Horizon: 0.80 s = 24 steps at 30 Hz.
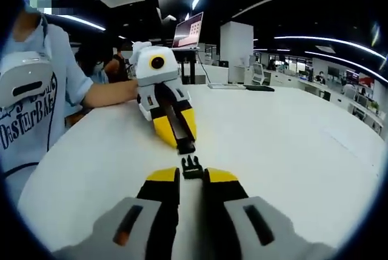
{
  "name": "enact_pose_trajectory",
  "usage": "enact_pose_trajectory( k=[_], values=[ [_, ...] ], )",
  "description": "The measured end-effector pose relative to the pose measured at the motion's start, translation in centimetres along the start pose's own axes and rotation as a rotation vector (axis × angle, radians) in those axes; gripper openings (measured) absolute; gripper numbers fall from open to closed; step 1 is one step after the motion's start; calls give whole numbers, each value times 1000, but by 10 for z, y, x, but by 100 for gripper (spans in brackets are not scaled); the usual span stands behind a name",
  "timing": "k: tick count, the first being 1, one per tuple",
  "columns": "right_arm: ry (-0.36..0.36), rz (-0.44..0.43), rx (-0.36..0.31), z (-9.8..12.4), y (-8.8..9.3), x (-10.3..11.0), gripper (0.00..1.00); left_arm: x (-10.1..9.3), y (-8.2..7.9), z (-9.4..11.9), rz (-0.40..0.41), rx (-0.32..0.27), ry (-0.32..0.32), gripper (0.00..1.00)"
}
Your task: Snap the two parts of the plastic buckle together until the buckle closes and remains connected.
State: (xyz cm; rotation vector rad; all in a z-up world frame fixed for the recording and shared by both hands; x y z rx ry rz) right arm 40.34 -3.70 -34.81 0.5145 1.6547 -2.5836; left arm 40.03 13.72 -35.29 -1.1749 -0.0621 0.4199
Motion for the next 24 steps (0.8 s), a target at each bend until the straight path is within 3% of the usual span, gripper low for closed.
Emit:
enact_pose_trajectory(
  k=[24],
  values=[
    [-14,72,-7,-2,-5,6,13,-2,2,2,23,2,60,11]
  ],
)
Point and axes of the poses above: the point that each gripper's makers call its tool centre point, and the gripper's own axes: z roughly backward along the fingers, x roughly to its left, y roughly out of its underside, the point moved 7 cm from there along z, roughly backward along the fingers, and after that the axes turned 15 degrees about z, right-handed, at the moved point
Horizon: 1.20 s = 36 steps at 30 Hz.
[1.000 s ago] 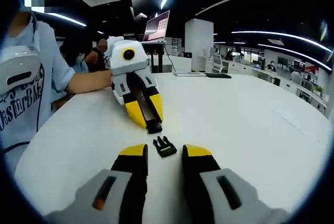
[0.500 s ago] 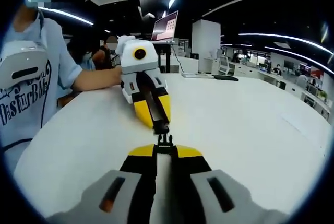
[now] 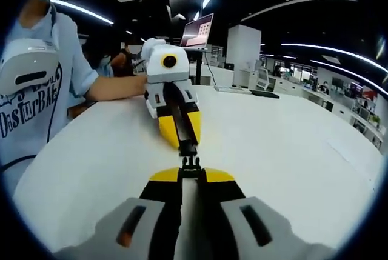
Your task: Snap the two parts of the plastic buckle together until the buckle closes and remains connected.
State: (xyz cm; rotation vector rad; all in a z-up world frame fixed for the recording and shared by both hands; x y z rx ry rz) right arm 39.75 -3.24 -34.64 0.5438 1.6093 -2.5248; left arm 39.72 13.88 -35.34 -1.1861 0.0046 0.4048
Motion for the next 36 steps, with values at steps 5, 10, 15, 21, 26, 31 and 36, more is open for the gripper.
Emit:
enact_pose_trajectory(
  k=[5,10,15,21,26,31,36],
  values=[
    [-1,0,-26,1,-3,-1,13,0,0,0,5,0,7,11],
    [-8,2,-25,0,-2,0,13,1,1,0,6,-3,16,11],
    [-17,5,-23,-1,-2,1,13,-1,2,-1,18,2,42,11],
    [-24,8,-32,-1,-3,2,13,-2,2,-1,12,-1,48,11],
    [-33,22,-35,-2,-3,4,12,-4,2,-2,-9,-4,61,11],
    [-37,33,-35,-3,-3,4,12,-3,2,-2,-46,-8,69,11],
    [-55,48,-39,-5,-3,7,12,-5,3,-2,-66,-11,96,11]
  ],
)
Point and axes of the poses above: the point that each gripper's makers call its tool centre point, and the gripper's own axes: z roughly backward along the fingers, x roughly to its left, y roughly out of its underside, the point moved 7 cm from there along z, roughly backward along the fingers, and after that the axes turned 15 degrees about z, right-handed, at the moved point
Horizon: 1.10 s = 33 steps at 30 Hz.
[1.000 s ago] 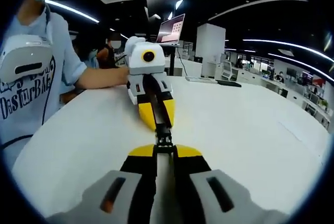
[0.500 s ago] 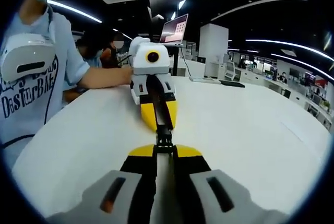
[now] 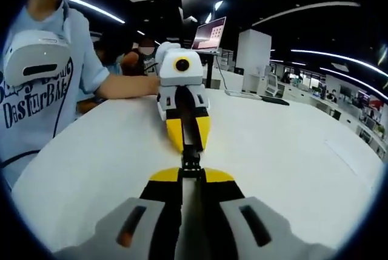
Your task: Snap the two parts of the plastic buckle together until the buckle closes and remains connected.
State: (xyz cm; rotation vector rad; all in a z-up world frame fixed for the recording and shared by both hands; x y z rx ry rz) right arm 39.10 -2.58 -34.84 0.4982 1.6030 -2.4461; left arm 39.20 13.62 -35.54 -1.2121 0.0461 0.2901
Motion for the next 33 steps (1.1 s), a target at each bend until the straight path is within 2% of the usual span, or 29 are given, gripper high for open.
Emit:
enact_pose_trajectory(
  k=[22,28,33],
  values=[
    [-8,37,-5,-2,-4,5,10,-3,1,-2,13,11,5,9],
    [-30,25,-11,-2,-4,7,9,-5,0,-3,5,14,12,9],
    [-21,9,0,-2,-4,7,9,-7,0,-4,18,22,-9,8]
  ],
)
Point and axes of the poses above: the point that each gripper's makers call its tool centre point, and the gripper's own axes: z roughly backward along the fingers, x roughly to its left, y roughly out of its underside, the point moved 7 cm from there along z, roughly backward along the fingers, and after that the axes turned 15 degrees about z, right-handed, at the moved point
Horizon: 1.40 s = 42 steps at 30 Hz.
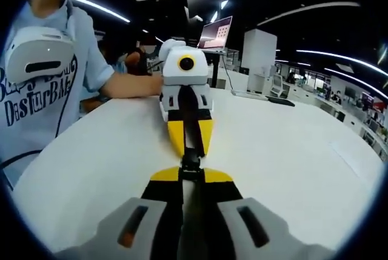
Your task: Snap the two parts of the plastic buckle together until the buckle closes and remains connected.
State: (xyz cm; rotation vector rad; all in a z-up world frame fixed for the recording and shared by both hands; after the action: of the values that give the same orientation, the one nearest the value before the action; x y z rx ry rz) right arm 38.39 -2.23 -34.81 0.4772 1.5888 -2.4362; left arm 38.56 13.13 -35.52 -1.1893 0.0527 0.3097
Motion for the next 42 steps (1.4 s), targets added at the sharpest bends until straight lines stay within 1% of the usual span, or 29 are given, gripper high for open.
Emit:
enact_pose_trajectory(
  k=[3,4,5,6,7,9,10,11,13,16,22,42],
  values=[
    [13,-1,7,-2,-1,0,8,-2,0,-2,-9,1,-15,8],
    [22,25,21,-4,-3,2,8,-7,-4,-5,-48,-14,4,8],
    [20,4,8,-6,-3,5,8,-8,-3,-1,-24,3,-15,8],
    [20,-2,8,-5,-3,6,8,-6,-3,1,-45,-6,-19,8],
    [21,3,9,-2,-4,6,8,-5,-3,3,-28,-10,-17,8],
    [20,4,9,-13,-11,7,8,-5,-3,5,-30,-9,-18,9],
    [13,-9,-1,-14,-10,5,8,-5,-3,6,-30,-9,-17,9],
    [13,-7,-1,-12,-6,-2,8,-5,-3,7,-30,-9,-14,9],
    [9,-2,-8,-10,-5,-2,9,-5,-3,8,-26,-9,-11,9],
    [10,-3,-11,-8,-2,-4,9,-5,-2,7,-24,-9,-12,9],
    [12,12,-1,-7,-3,-1,9,-5,-1,6,-17,-9,-10,9],
    [9,-9,-6,-8,-3,1,10,-2,0,2,-19,-15,5,11]
  ],
)
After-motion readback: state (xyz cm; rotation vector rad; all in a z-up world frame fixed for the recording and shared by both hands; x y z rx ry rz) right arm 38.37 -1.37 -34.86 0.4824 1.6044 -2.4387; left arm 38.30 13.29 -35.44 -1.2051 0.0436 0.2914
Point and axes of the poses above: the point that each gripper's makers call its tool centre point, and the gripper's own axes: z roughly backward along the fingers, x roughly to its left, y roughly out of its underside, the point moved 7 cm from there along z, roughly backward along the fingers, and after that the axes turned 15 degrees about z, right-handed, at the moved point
